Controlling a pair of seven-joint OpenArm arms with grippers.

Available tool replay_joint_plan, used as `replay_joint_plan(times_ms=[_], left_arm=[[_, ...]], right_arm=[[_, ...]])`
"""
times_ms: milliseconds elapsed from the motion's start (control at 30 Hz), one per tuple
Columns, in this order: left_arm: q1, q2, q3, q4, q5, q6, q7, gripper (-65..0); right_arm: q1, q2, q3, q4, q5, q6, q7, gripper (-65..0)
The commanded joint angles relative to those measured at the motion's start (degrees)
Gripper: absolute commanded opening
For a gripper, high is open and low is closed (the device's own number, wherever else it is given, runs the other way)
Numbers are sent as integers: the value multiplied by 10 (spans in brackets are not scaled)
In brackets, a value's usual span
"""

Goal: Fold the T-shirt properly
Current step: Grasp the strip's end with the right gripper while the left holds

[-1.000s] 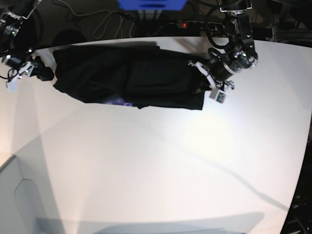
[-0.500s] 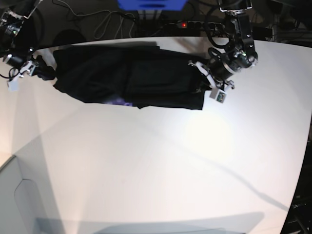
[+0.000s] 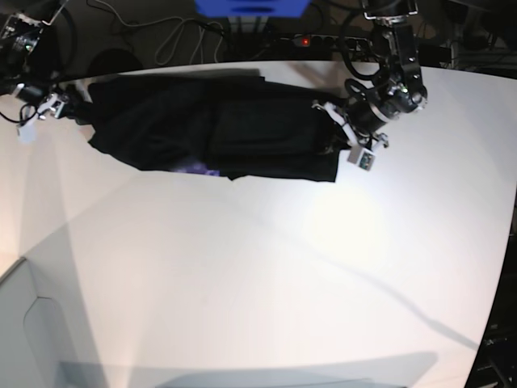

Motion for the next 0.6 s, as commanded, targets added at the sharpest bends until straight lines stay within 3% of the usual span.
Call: replay_joint_plan(times_ms=[0,133,333,567], left_arm=[[16,-5,-3,-9,76,27,76,-650],[16,-5,-3,-9,76,27,76,-650],[15,-5,-3,-9,76,27,76,-650],[15,-4,-3,-10,76,27,76,-650]], right_arm=[[1,11,3,3,-1,8,2,-253],[2,3,3,1,-41,8,2,-253],[2,-3,3,6,-42,8,2,-246],[2,-9,3,6,-42,8,2,-140]])
